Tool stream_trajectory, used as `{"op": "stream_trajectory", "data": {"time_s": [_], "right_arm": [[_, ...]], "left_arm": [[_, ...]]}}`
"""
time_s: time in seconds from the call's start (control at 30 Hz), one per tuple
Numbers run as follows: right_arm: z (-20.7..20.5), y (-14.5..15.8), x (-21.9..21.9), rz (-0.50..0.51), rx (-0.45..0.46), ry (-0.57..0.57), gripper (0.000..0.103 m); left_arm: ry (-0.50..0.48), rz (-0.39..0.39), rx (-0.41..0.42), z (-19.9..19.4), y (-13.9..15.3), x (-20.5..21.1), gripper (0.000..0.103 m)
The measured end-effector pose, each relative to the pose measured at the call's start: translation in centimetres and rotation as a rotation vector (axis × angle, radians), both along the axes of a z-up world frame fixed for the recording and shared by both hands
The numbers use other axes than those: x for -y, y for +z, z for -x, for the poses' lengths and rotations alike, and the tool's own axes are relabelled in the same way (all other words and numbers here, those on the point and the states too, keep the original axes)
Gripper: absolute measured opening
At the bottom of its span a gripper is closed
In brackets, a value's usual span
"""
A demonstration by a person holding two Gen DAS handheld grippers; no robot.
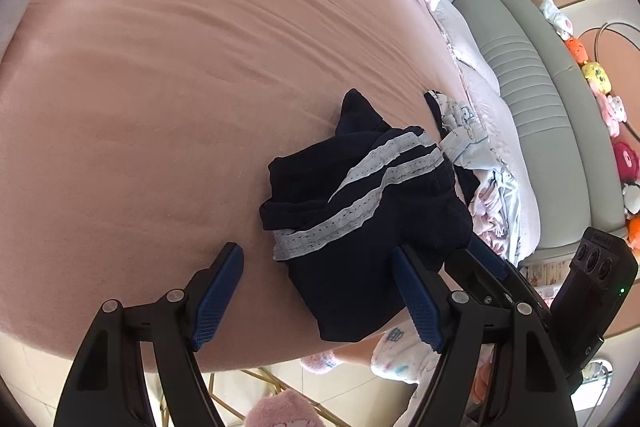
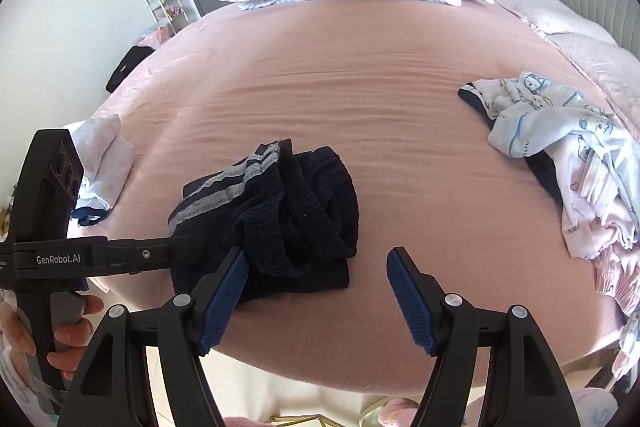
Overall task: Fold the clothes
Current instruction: 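Open both grippers and release the folded pants on the bed, then grasp the folded navy pants with the right gripper while the left gripper grasps beside it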
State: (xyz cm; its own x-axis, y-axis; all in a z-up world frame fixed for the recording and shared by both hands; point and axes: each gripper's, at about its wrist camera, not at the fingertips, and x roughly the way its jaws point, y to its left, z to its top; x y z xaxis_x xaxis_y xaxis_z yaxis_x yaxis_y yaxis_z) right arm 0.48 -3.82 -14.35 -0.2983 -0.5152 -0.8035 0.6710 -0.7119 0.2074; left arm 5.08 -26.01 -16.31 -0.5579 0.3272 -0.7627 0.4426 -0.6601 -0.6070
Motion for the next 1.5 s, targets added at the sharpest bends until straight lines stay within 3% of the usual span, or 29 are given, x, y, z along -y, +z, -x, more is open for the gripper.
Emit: {"op": "stream_trajectory", "data": {"time_s": [0.17, 0.37, 0.6, 0.77, 0.97, 1.07, 1.17, 1.27, 1.3, 1.33, 1.37, 1.5], "right_arm": [[1.9, 0.3, 0.0, 0.064, 0.099, 0.008, 0.071], [3.4, 2.0, 2.0, -0.023, -0.018, 0.07, 0.071], [4.4, 0.7, 4.6, -0.1, 0.001, 0.17, 0.071], [5.7, -1.7, 3.7, -0.06, 0.132, 0.11, 0.071], [6.2, -3.2, 2.9, -0.087, 0.181, 0.045, 0.071], [5.9, -3.7, 3.4, -0.12, 0.146, 0.049, 0.071], [5.6, -3.1, 3.7, -0.121, 0.103, 0.054, 0.071], [5.4, -2.9, 3.8, -0.092, 0.095, 0.089, 0.055], [5.3, -2.9, 3.8, -0.076, 0.11, 0.104, 0.044], [5.3, -2.9, 3.8, -0.077, 0.113, 0.106, 0.041], [5.3, -2.8, 3.7, -0.078, 0.115, 0.108, 0.041], [5.4, -2.8, 3.0, -0.048, 0.168, 0.101, 0.036]], "left_arm": [[-0.021, 0.004, -0.016, 0.4, 0.0, -0.5, 0.076], [-0.016, -0.01, -0.031, 1.0, -0.4, -0.7, 0.076], [-0.01, 0.003, -0.05, 0.8, -0.5, -1.1, 0.075], [0.014, -0.011, -0.059, 0.7, -0.8, -1.0, 0.075], [0.078, -0.057, -0.066, 0.3, -1.5, -0.2, 0.052], [0.11, -0.117, -0.072, -0.1, -2.1, 0.6, 0.049], [0.108, -0.11, -0.073, 0.1, -2.0, 0.5, 0.048], [0.099, -0.079, -0.072, 0.3, -1.7, 0.1, 0.048], [0.097, -0.067, -0.079, 0.4, -1.6, -0.1, 0.047], [0.092, -0.051, -0.088, 0.5, -1.5, -0.2, 0.035], [0.078, -0.032, -0.088, 0.7, -1.4, -0.4, 0.031], [0.031, 0.035, -0.089, 1.3, -0.8, -0.4, 0.026]]}}
